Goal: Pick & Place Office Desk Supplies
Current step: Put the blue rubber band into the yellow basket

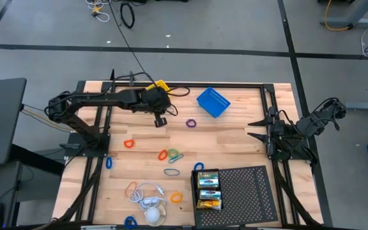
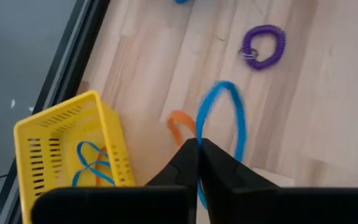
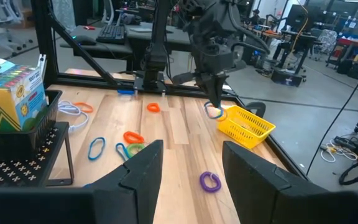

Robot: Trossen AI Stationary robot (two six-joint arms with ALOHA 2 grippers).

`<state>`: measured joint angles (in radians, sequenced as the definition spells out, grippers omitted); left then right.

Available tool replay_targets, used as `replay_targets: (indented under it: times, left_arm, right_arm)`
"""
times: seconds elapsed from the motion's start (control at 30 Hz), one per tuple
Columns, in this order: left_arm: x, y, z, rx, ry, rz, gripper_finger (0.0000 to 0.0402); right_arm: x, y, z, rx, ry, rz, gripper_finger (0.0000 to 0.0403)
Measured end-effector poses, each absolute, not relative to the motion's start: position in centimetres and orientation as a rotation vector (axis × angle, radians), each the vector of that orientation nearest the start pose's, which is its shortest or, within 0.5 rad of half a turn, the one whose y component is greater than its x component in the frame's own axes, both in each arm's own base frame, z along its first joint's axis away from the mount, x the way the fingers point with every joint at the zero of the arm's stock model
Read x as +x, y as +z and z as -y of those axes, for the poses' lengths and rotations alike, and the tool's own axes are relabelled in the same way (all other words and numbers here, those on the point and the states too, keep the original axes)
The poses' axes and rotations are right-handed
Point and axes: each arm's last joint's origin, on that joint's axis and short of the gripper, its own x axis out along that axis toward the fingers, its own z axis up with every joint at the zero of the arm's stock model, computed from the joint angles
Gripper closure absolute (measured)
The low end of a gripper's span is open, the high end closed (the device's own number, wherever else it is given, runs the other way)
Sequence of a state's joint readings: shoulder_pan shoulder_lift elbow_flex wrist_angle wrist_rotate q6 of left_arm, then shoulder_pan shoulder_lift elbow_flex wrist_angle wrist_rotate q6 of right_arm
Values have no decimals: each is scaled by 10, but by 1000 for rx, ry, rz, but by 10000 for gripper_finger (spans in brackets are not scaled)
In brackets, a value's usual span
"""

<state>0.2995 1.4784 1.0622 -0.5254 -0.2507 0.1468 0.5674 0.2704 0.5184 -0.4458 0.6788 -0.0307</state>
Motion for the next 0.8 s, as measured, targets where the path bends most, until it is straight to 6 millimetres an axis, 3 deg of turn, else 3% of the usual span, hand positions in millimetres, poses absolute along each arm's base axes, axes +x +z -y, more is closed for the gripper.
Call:
replay_targets:
  times: [0.43,0.63,0.8]
  left_arm:
    - [287,245,-91,128,358,-982,365]
    - [288,245,-91,127,363,-975,394]
    - [289,246,-90,110,314,-957,368]
  right_arm:
    - [75,275,-26,-147,-109,-163,227]
    - [75,275,-26,-147,-109,-163,227]
    - [75,275,-26,-146,-109,-162,227]
